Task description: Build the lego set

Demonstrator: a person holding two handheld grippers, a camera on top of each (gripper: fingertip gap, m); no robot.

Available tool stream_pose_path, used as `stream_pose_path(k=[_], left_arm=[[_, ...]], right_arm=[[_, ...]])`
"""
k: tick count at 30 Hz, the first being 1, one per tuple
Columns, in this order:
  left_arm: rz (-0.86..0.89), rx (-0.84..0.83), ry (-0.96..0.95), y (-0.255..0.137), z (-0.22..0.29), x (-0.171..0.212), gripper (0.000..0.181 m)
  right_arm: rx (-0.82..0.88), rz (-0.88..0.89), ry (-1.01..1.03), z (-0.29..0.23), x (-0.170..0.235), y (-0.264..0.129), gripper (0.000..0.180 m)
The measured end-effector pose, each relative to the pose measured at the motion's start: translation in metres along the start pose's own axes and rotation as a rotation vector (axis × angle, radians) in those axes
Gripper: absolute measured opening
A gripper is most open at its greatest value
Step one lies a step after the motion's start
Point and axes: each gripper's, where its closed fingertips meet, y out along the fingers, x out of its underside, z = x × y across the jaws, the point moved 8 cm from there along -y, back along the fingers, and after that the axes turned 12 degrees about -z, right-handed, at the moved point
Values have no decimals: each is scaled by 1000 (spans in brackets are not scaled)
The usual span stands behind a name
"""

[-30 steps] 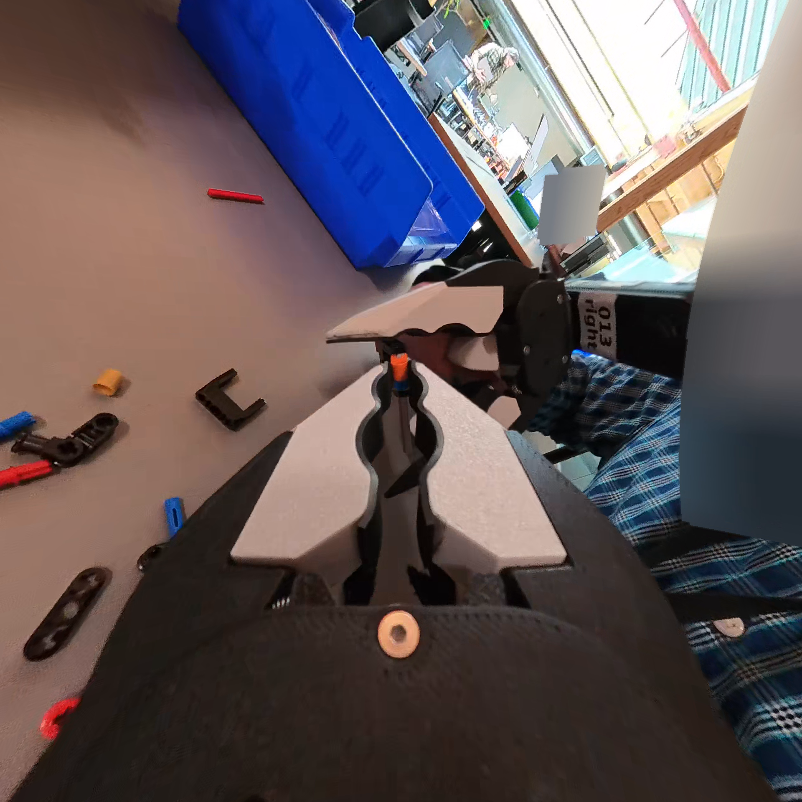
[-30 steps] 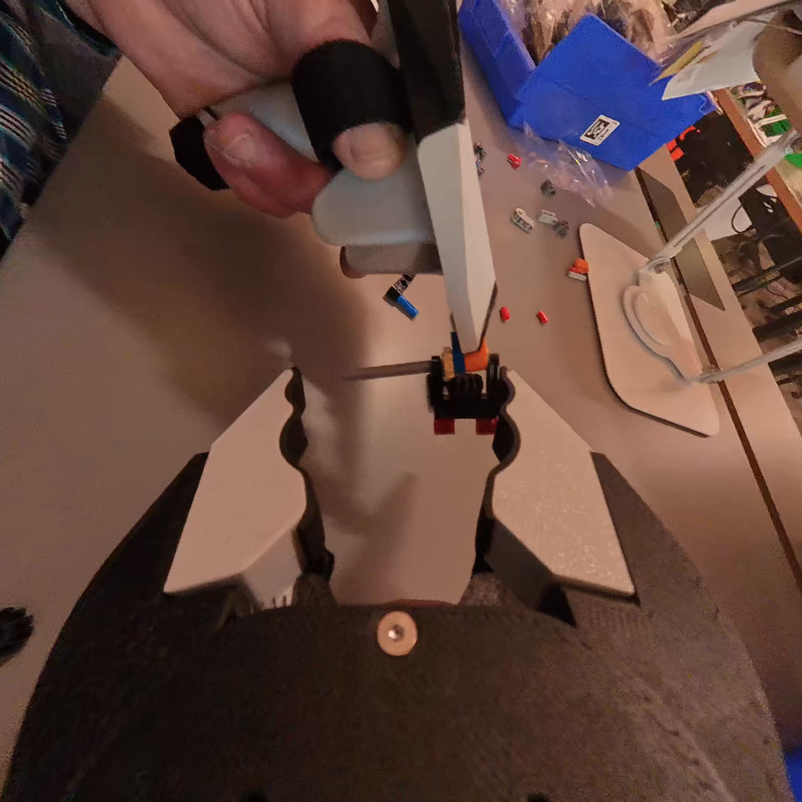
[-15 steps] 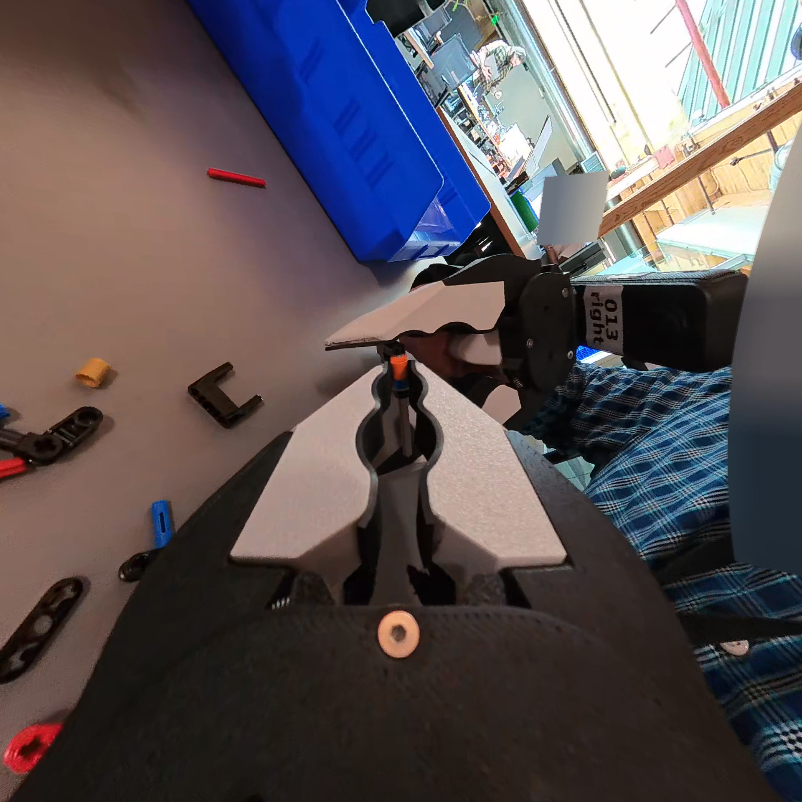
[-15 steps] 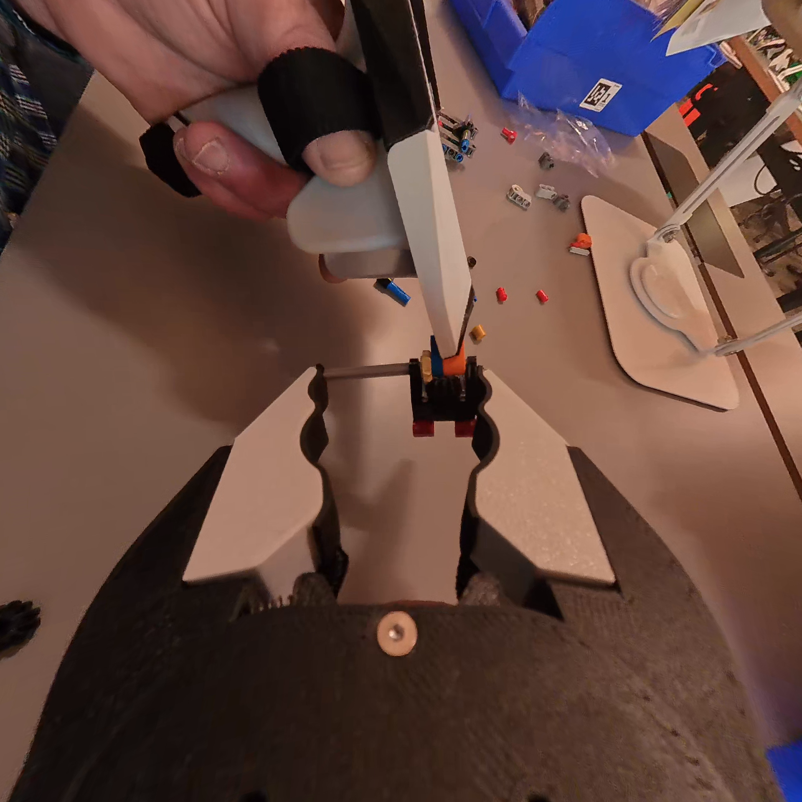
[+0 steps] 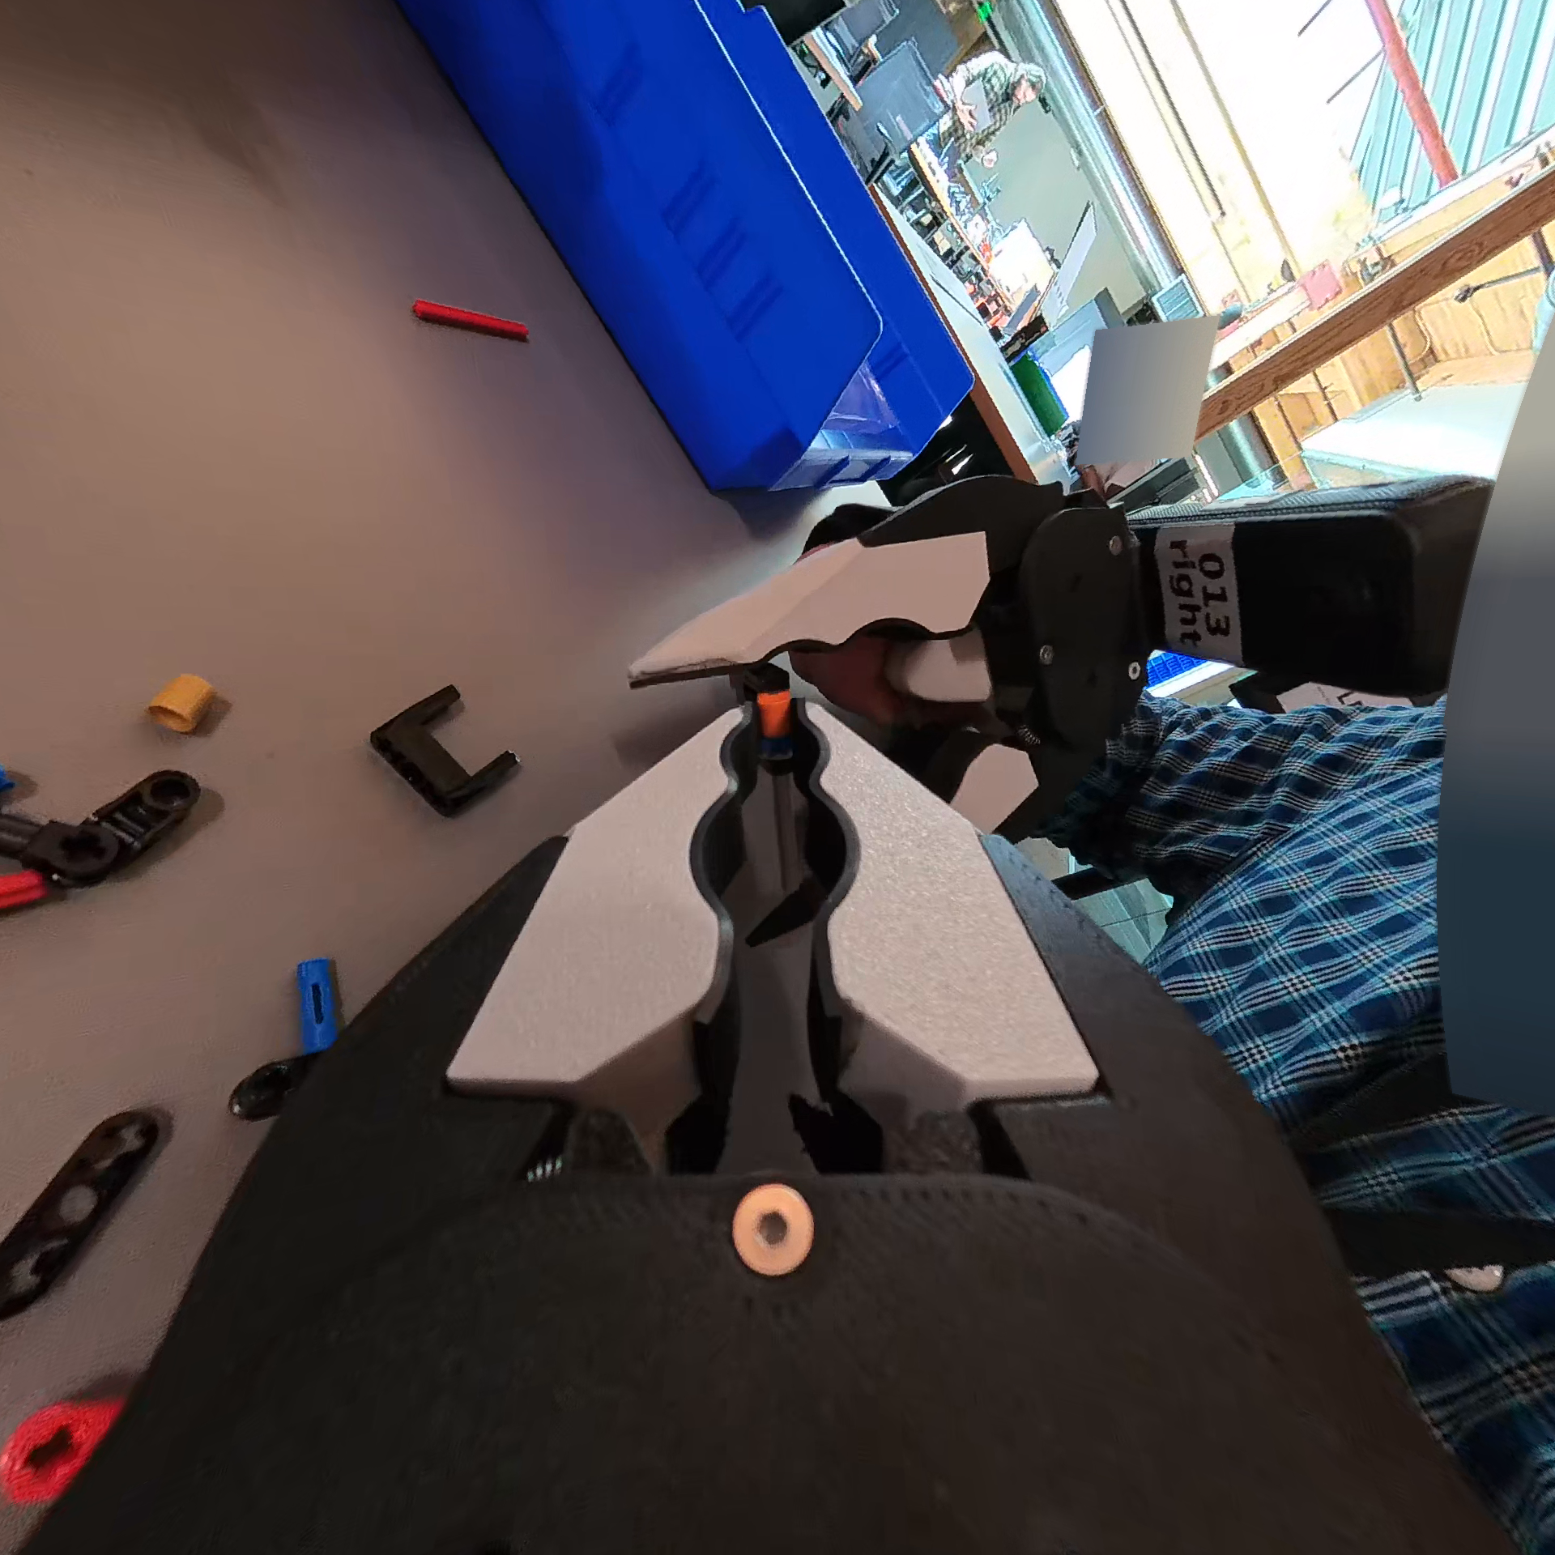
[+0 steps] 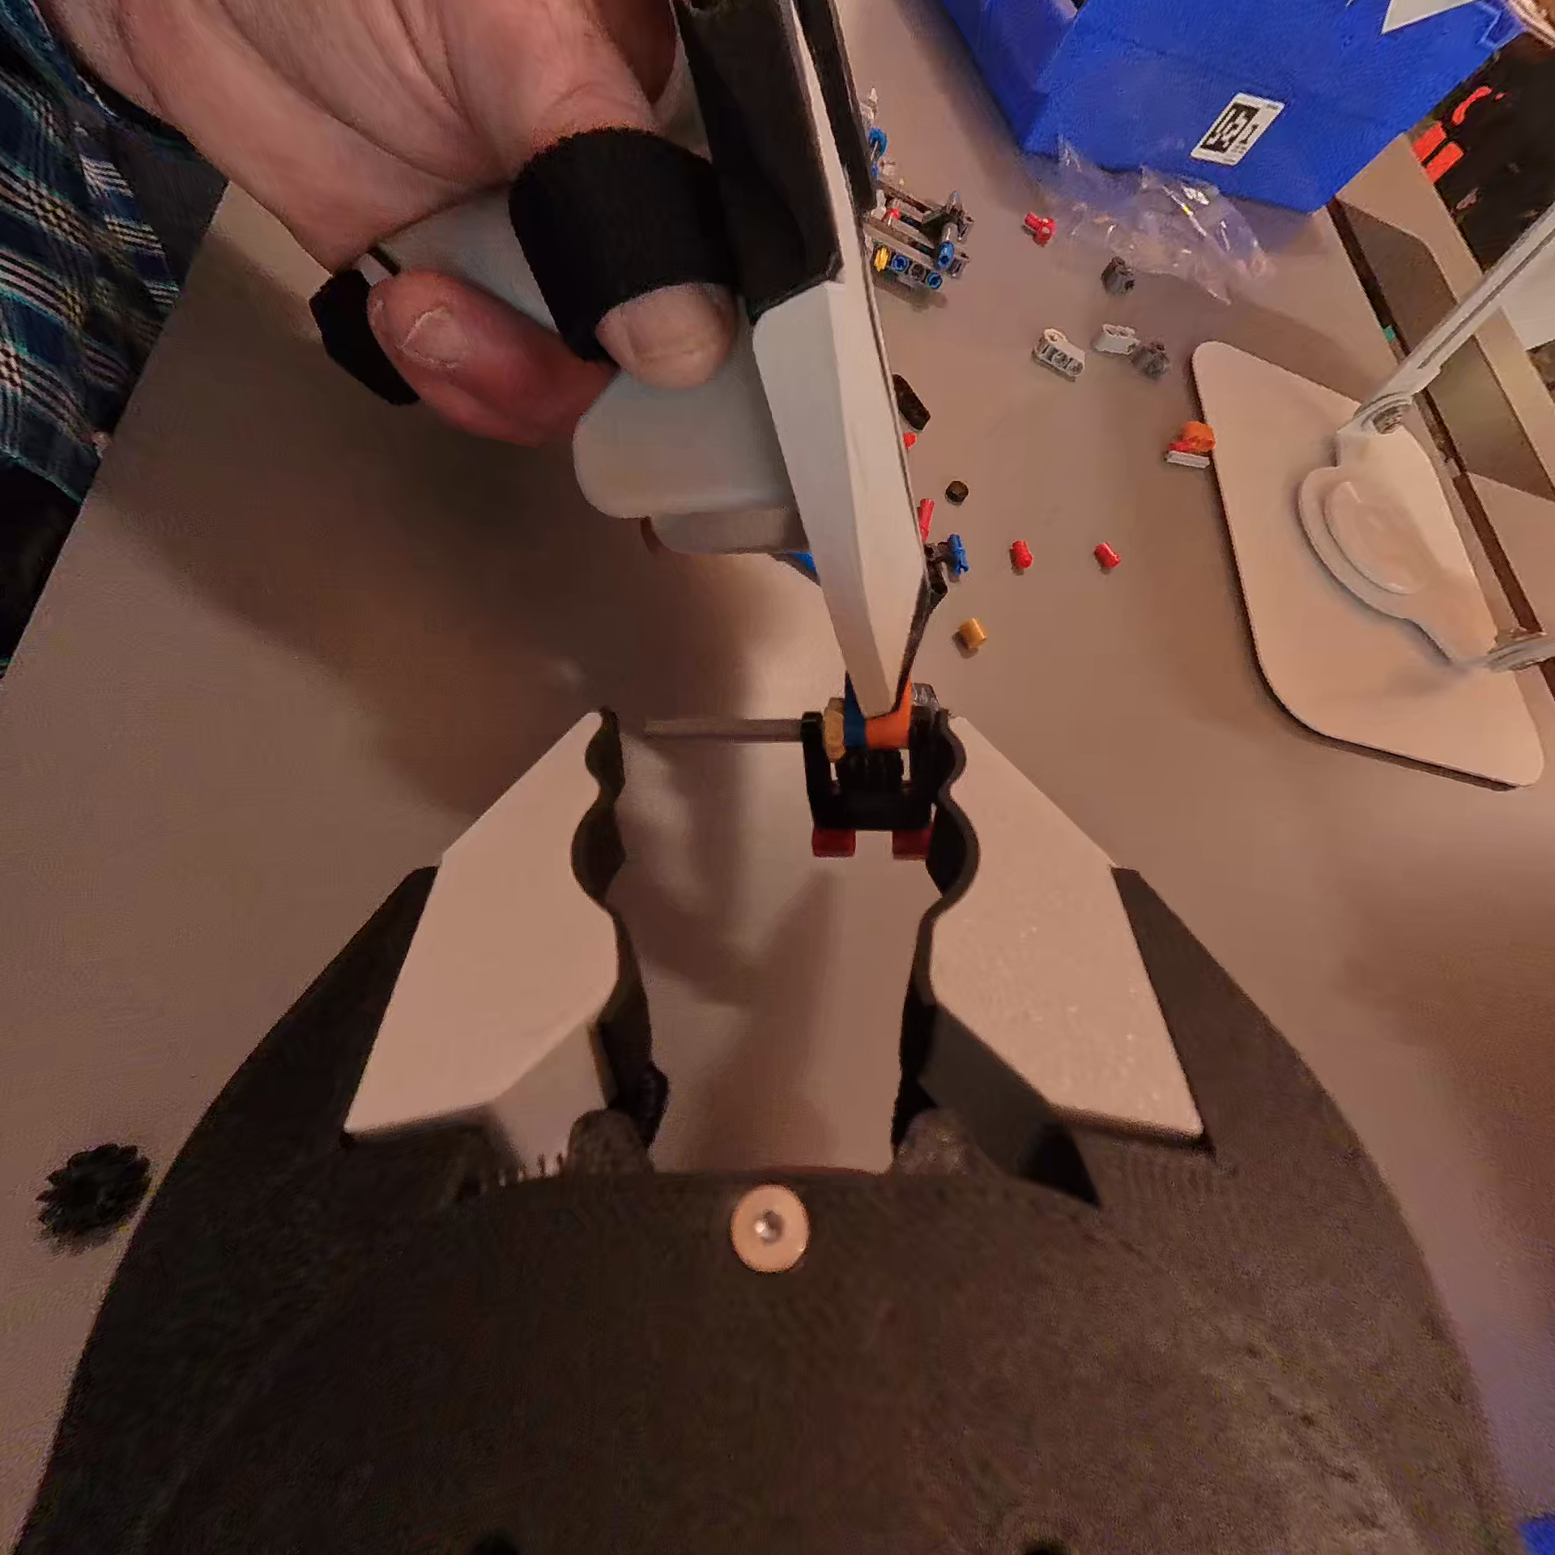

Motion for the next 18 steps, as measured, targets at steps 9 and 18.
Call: stream_pose_path(k=[9,18], left_arm=[[-3,-24,2,3,-2,4,5],[-9,-46,-9,6,-6,9,5]], right_arm=[[-17,-37,19,0,4,4,62],[-33,-69,20,-4,6,10,62]])
